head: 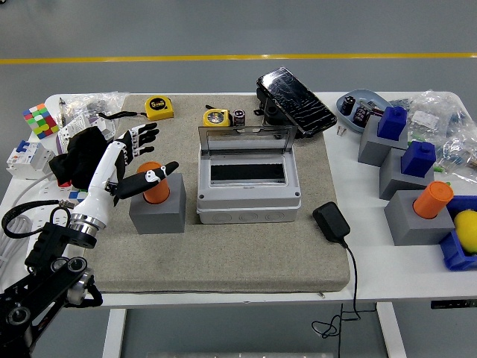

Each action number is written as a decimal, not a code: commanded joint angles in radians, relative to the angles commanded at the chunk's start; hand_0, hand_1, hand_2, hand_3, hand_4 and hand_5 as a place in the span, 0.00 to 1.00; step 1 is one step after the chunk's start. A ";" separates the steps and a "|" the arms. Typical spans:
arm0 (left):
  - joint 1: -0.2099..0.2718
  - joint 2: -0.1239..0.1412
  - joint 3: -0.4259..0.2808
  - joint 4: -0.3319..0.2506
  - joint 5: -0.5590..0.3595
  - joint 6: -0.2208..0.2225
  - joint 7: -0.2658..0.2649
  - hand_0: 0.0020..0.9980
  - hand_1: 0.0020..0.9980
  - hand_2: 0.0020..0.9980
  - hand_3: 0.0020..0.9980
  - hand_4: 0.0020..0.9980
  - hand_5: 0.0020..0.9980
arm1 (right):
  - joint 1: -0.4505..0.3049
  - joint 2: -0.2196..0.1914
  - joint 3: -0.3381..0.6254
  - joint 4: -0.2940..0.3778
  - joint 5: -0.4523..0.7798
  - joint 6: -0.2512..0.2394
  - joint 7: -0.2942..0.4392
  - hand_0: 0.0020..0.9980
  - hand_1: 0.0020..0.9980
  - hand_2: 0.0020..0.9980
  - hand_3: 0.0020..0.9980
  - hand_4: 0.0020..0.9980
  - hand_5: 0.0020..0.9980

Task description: Fetch the battery,place it into the box,close the lid of the box

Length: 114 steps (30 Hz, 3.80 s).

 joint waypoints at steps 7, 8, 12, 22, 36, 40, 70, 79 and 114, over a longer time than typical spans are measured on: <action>-0.002 0.002 0.033 0.022 -0.014 0.023 -0.022 0.70 0.75 0.73 0.70 1.00 0.07 | 0.002 0.000 -0.002 0.003 0.000 0.000 0.000 0.65 0.69 0.70 0.65 1.00 0.56; -0.005 0.002 0.037 0.027 -0.016 0.027 -0.025 0.70 0.75 0.73 0.70 1.00 0.07 | 0.002 0.000 -0.002 0.003 0.001 0.000 0.000 0.65 0.69 0.70 0.65 1.00 0.56; -0.021 0.001 0.066 0.054 -0.038 0.052 -0.052 0.64 0.66 0.57 0.49 1.00 0.00 | 0.005 0.001 -0.004 0.004 0.002 0.000 0.000 0.65 0.68 0.70 0.65 1.00 0.56; -0.052 -0.001 0.129 0.086 -0.167 0.078 -0.135 0.35 0.33 0.31 0.33 0.86 0.00 | 0.004 0.000 -0.008 0.003 0.004 0.000 0.000 0.65 0.68 0.70 0.65 1.00 0.56; -0.092 -0.001 0.196 0.115 -0.308 0.080 -0.215 0.22 0.21 0.26 0.29 0.76 0.00 | 0.006 0.000 -0.013 0.006 0.004 0.000 0.000 0.65 0.68 0.70 0.65 1.00 0.56; -0.101 0.001 0.219 0.119 -0.333 0.087 -0.246 0.10 0.15 0.21 0.24 0.70 0.00 | 0.006 0.000 -0.014 0.006 0.004 -0.001 0.000 0.65 0.68 0.70 0.65 1.00 0.56; -0.299 0.112 0.303 -0.126 0.028 0.150 -0.095 0.05 0.05 0.13 0.15 0.80 0.00 | 0.008 -0.007 -0.004 0.006 0.006 -0.016 0.020 0.65 0.68 0.70 0.65 1.00 0.56; -0.516 0.082 0.496 -0.165 0.356 0.078 0.181 0.05 0.05 0.13 0.15 0.82 0.00 | 0.015 -0.013 -0.008 0.005 0.010 -0.019 0.021 0.65 0.68 0.69 0.65 1.00 0.56; -0.758 -0.164 0.835 0.266 0.539 0.085 0.256 0.11 0.08 0.16 0.18 0.92 0.00 | 0.026 -0.025 -0.058 0.003 0.022 -0.020 0.022 0.65 0.67 0.69 0.64 1.00 0.56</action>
